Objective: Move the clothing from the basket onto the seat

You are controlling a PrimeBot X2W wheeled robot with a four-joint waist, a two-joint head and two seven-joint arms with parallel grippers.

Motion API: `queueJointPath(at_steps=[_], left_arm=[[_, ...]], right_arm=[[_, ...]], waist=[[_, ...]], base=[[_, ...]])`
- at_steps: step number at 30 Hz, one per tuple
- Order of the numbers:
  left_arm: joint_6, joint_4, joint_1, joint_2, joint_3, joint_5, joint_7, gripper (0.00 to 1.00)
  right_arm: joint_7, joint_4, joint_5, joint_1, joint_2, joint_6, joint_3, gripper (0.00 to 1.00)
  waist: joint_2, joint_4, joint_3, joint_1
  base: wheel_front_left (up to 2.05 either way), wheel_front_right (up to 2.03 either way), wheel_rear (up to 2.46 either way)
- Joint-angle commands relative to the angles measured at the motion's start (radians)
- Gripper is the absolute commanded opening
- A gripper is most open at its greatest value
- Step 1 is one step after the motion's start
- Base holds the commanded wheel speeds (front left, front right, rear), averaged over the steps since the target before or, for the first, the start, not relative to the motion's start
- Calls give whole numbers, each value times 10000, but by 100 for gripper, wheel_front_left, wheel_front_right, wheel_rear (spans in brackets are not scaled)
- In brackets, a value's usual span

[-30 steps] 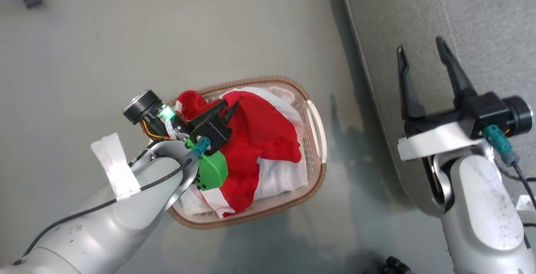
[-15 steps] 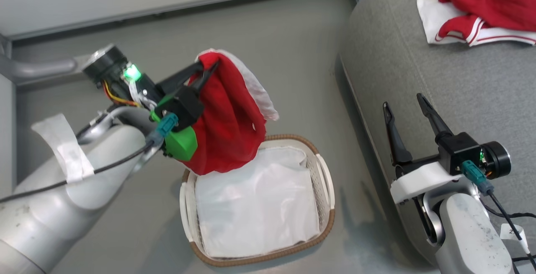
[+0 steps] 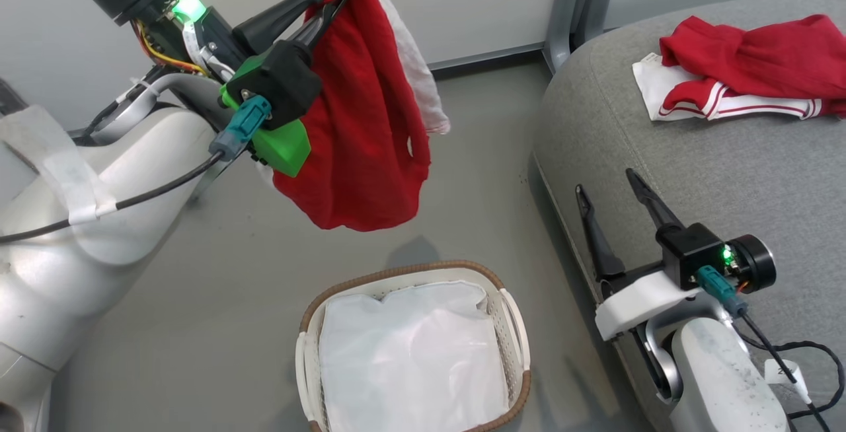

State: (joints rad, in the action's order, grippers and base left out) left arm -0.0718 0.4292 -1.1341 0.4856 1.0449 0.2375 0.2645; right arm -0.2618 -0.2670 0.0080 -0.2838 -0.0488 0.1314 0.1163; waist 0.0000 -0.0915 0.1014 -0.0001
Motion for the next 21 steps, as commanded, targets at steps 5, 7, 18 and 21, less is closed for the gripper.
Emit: queueJointPath(at_steps=[5, 7, 18, 21], left_arm=[[-6, 245, -267, -291, -81, 328, -258, 0], [-53, 314, -318, -415, -51, 418, -391, 0], [-218, -236, -602, -1104, 315, 560, -869, 0], [-240, -444, -711, -1249, 390, 595, -935, 0]], right_arm=[[-49, -192, 66, -84, -31, -14, 484, 100], [-49, -280, 152, -136, -34, -14, 713, 100], [-49, -1202, 398, -1083, -33, -14, 2249, 100], [-49, -1581, 382, -1533, -40, -14, 2547, 100]], waist=[[0, 48, -361, 1], [0, 98, -475, 1], [0, 551, -895, 1], [0, 736, -942, 1]], base=[[0, 0, 0], [0, 0, 0], [0, 0, 0], [0, 0, 0]])
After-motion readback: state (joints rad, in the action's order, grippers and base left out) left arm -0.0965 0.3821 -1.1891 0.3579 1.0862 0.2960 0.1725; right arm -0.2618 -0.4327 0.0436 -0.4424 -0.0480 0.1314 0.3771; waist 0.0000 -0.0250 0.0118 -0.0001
